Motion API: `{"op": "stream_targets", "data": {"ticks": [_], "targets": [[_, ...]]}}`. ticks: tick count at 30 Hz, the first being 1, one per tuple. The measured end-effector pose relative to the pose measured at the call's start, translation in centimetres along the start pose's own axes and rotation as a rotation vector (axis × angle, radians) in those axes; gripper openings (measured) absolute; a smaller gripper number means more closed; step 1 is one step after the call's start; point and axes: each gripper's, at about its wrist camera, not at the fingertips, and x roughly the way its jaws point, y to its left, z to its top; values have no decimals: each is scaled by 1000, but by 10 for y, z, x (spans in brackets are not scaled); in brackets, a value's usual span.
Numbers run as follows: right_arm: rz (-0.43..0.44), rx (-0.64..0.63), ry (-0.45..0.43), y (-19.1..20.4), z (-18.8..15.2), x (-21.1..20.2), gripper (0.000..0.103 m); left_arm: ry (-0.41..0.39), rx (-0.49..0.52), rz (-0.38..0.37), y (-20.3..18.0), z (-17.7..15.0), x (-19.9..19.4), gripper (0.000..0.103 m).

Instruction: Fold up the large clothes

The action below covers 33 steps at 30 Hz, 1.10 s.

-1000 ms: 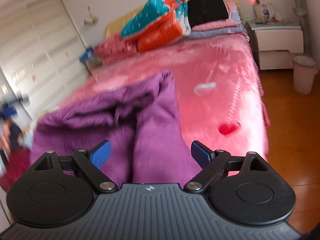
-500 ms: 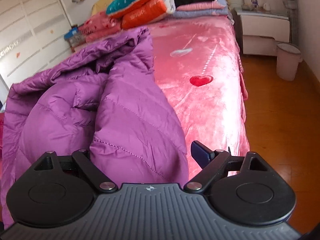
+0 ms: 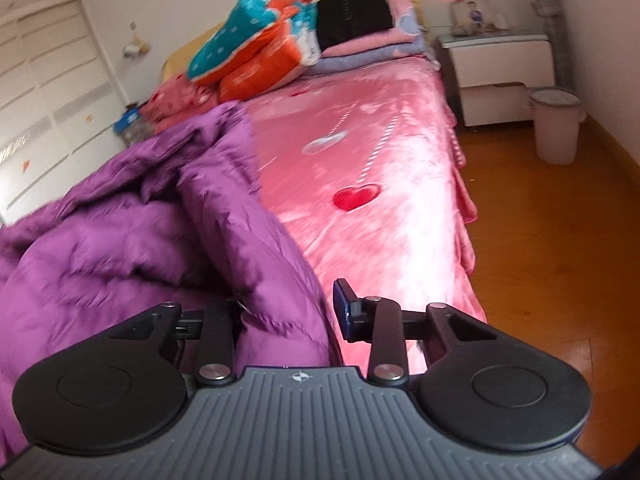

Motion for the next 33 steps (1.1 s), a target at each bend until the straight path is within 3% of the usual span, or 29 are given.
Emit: {"op": "stream_targets", "data": {"ticks": [5, 8, 17, 22, 27, 33], "targets": [[-13, 62, -30, -12, 8, 15, 39, -53, -72, 2, 14, 27, -1, 76], [-24, 95, -50, -17, 12, 24, 39, -71, -131, -41, 25, 49, 8, 75], [9, 163, -98, -25, 30, 62, 39, -28, -143, -90, 44, 112, 85, 75], [8, 160, -114, -29, 41, 82, 40, -26, -156, -70, 58, 139, 120, 74], [7, 159, -130, -31, 53, 96, 40, -107, -152, 13, 70, 168, 146, 74], [-9, 110, -152, -28, 63, 110, 40, -126, -153, 208, 88, 190, 186, 74]]}}
